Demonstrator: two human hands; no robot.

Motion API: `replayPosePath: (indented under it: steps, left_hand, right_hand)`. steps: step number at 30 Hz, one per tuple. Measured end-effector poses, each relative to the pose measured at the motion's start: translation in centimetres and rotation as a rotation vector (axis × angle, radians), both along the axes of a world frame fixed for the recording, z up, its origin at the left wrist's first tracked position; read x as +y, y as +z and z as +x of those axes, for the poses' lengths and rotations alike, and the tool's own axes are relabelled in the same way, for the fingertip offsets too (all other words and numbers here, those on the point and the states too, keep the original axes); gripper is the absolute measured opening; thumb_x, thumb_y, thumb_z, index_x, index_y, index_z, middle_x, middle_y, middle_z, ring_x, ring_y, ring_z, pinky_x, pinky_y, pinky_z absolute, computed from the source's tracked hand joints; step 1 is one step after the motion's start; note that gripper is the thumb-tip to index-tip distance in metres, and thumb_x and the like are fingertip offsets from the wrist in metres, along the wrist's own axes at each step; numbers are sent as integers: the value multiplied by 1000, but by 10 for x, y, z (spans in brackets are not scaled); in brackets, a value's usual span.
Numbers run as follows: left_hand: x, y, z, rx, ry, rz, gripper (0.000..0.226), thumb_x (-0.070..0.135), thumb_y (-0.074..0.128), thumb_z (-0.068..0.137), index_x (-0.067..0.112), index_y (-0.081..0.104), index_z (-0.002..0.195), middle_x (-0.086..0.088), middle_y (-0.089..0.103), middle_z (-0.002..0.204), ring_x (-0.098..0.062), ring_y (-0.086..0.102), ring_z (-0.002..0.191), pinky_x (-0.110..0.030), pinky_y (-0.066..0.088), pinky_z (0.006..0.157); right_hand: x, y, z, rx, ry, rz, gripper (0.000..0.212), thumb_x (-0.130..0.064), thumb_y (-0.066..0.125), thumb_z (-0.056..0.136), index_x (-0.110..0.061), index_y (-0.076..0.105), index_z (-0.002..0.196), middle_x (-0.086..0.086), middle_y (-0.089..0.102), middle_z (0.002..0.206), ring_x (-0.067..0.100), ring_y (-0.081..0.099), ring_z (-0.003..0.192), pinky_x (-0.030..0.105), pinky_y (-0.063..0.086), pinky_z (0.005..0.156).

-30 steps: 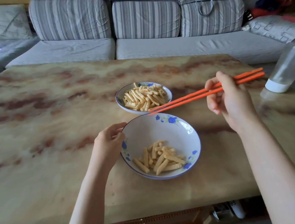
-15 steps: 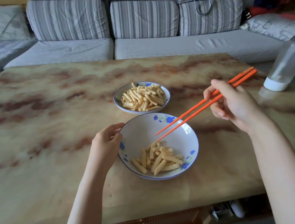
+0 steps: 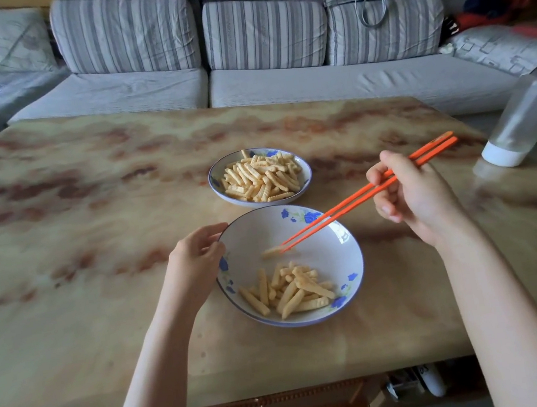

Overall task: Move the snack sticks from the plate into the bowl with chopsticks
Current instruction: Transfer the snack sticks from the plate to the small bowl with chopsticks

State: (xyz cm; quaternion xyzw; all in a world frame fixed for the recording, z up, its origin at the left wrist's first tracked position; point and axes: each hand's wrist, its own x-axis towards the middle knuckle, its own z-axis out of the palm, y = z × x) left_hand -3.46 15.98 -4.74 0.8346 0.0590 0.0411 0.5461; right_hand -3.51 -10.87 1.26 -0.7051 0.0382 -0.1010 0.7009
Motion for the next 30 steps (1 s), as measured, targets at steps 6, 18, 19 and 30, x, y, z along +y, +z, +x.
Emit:
replayPosePath:
  steps: [6,18,19,30]
  left_hand:
    - [1,1,0,-3,-1,6,41,3,48,88,24,69,115,-2,69,107,-16,64,88,-18,47,69]
    - [-1,4,-1,-9,2,7,41,2,47,87,24,69,114,0,68,100,0,58,73,-4,42,55]
    - [-1,5,-1,-7,3,9,41,2,47,87,24,69,114,0,68,100,-2,59,74,-4,42,56]
    - [0,5,-1,-2,-5,10,40,2,48,88,24,68,115,1,68,103,-14,62,87,-13,45,64]
  right_hand:
    - [5,5,2,-126,-119,184,41,-19,37,101,-11,48,63,7,46,55,14,34,30,17,22,36]
    - [40,10,53,-220,-455,259,40,-19,33,100,-11,47,63,-3,43,34,15,39,28,17,26,35]
    - [43,8,57,-217,-456,245,40,-20,33,99,-11,47,62,-1,43,33,15,39,28,17,26,35]
    - [40,2,38,-242,-365,169,42,-23,33,102,-10,52,66,1,48,35,16,39,30,19,30,36]
